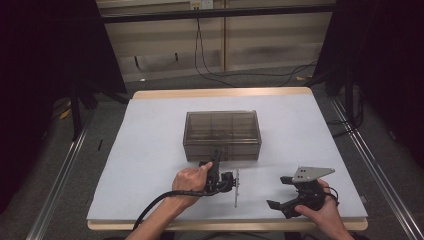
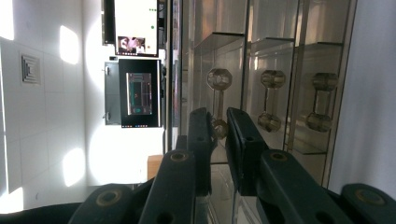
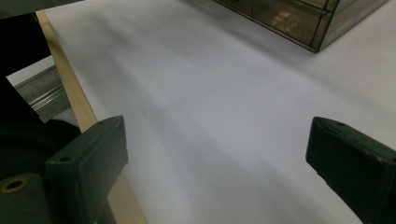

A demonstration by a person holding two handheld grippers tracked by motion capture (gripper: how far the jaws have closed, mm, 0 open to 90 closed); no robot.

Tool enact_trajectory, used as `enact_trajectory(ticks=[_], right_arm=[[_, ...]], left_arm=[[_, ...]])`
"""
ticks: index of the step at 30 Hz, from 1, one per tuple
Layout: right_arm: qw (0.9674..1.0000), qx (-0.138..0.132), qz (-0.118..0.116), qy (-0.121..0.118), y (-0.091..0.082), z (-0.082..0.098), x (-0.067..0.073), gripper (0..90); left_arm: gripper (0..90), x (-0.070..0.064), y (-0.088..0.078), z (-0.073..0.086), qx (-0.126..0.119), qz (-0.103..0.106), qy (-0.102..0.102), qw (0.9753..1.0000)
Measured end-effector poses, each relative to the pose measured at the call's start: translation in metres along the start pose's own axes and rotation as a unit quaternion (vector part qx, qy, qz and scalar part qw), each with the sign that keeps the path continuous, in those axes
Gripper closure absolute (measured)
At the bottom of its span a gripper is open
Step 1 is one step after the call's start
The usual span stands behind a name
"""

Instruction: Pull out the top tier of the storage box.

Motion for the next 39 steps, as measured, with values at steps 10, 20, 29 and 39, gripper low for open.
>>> enact_trajectory(ticks=[10,20,29,39], right_arm=[[1.0000,0.001,-0.004,-0.001,0.000,0.000,0.001,5.0],[1.0000,0.002,-0.005,-0.002,0.001,0.000,0.001,5.0],[1.0000,0.003,-0.007,-0.004,0.001,0.000,0.002,4.9],[1.0000,0.004,-0.008,-0.002,0.002,0.000,0.002,4.5]], left_arm=[[80.6,-0.003,-0.006,0.001,-0.001,0.011,-0.014,0.9998],[80.6,-0.002,-0.012,0.000,-0.014,0.015,-0.013,0.9997],[80.5,-0.004,-0.016,0.001,-0.015,0.018,-0.020,0.9995],[79.3,-0.001,-0.018,0.001,-0.030,0.031,-0.049,0.9979]])
Point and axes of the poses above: each handheld gripper's, and its own axes: y roughly forward along the jaws, z roughly out of its underside, x roughly to its left, the point moved 9 cm from there along y, roughly forward along the jaws, and after that the axes turned 8 degrees about -y, right-handed, at the moved point
